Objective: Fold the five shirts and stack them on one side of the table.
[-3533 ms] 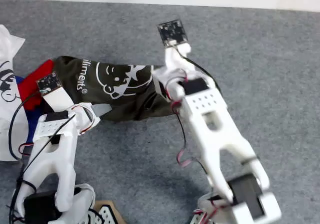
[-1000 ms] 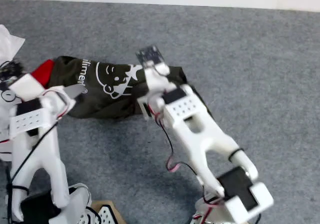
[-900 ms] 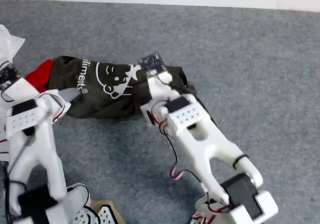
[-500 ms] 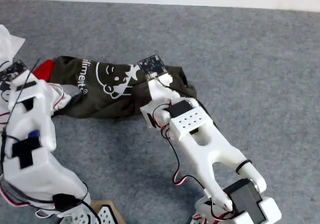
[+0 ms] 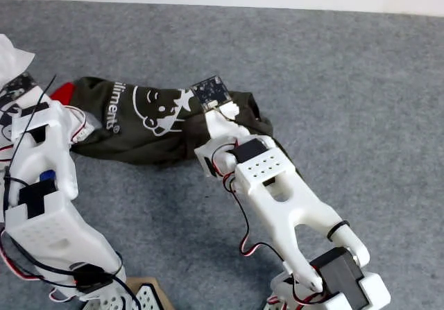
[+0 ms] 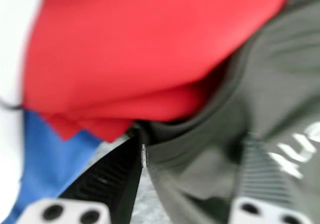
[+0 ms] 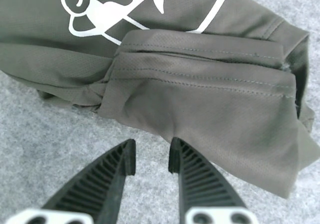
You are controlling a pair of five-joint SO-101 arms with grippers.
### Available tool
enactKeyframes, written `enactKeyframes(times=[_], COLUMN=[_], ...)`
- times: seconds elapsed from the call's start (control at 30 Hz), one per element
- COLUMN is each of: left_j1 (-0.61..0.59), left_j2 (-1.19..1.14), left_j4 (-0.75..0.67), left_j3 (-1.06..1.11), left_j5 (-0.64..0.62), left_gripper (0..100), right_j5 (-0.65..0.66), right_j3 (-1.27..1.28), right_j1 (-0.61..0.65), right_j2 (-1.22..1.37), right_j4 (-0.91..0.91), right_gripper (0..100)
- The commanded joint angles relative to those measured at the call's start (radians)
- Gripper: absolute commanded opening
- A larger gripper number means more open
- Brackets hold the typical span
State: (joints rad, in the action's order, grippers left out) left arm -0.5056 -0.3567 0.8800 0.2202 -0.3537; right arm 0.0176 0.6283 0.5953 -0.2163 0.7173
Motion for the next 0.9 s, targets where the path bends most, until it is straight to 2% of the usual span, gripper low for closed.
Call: enactKeyframes(times=[0.0, 0.13, 0.2, 0.43, 0.63, 0.87], left_j1=[0.064, 0.093, 0.104, 0.157, 0.206, 0.334], left_j2=[-0.002, -0.004, -0.004, 0.008, 0.008, 0.008], left_j4=[0.005, 0.011, 0.011, 0.018, 0.172, 0.350], left_j3=[-0.068, -0.071, -0.071, -0.096, -0.246, -0.453], left_j5=[0.130, 0.133, 0.137, 0.138, 0.138, 0.138], left_gripper=[5, 4, 0, 1, 1, 1], right_j5=[0.005, 0.005, 0.005, 0.005, -0.009, -0.157], right_j3=[-0.002, -0.001, -0.001, -0.001, -0.002, 0.039], right_j1=[0.007, 0.007, 0.007, 0.004, -0.085, -0.217], right_j2=[-0.047, -0.047, -0.047, -0.047, -0.050, -0.160], right_j4=[-0.013, -0.013, -0.013, -0.008, -0.007, -0.008], right_gripper=[12.4, 12.4, 12.4, 12.4, 12.4, 12.4])
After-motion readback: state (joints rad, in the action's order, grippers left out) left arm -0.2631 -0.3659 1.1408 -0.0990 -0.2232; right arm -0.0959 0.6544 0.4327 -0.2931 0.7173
